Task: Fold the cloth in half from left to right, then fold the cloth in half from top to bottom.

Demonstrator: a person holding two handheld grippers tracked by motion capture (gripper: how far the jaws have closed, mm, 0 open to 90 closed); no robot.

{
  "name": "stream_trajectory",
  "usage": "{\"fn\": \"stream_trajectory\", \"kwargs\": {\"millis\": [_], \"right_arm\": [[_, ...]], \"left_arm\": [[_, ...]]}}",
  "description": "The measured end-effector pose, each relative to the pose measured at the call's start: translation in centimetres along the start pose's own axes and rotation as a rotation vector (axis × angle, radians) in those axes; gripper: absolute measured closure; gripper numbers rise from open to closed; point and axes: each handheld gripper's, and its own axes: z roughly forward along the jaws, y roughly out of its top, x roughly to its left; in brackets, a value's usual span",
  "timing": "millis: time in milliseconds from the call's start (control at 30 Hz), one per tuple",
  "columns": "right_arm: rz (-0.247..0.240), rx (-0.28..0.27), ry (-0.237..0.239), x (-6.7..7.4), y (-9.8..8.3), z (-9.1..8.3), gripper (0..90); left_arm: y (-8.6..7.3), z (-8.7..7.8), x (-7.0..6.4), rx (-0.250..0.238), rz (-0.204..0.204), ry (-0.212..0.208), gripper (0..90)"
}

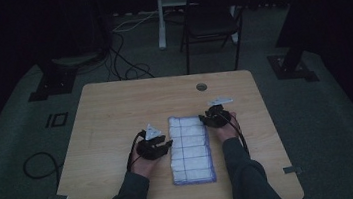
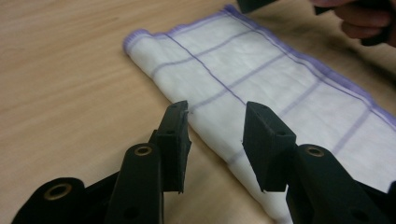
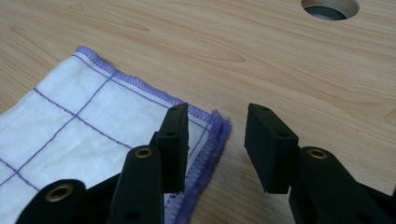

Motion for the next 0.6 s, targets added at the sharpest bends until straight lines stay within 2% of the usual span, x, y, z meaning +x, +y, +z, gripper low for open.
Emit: {"fn": "stream_trajectory", "kwargs": {"millis": [200,600], "right_arm": [[-0.001,0.002,0.002,-0.1,-0.1,-0.1,59.2],[0.013,-0.005,0.001,-0.3,-0.1,-0.1,58.3]], "left_arm": [[1.2,1.1,0.9,-0.005,0.004,0.029,58.2],[2.9,2.9,2.5,-0.017,-0.019,0.06,56.2]]}}
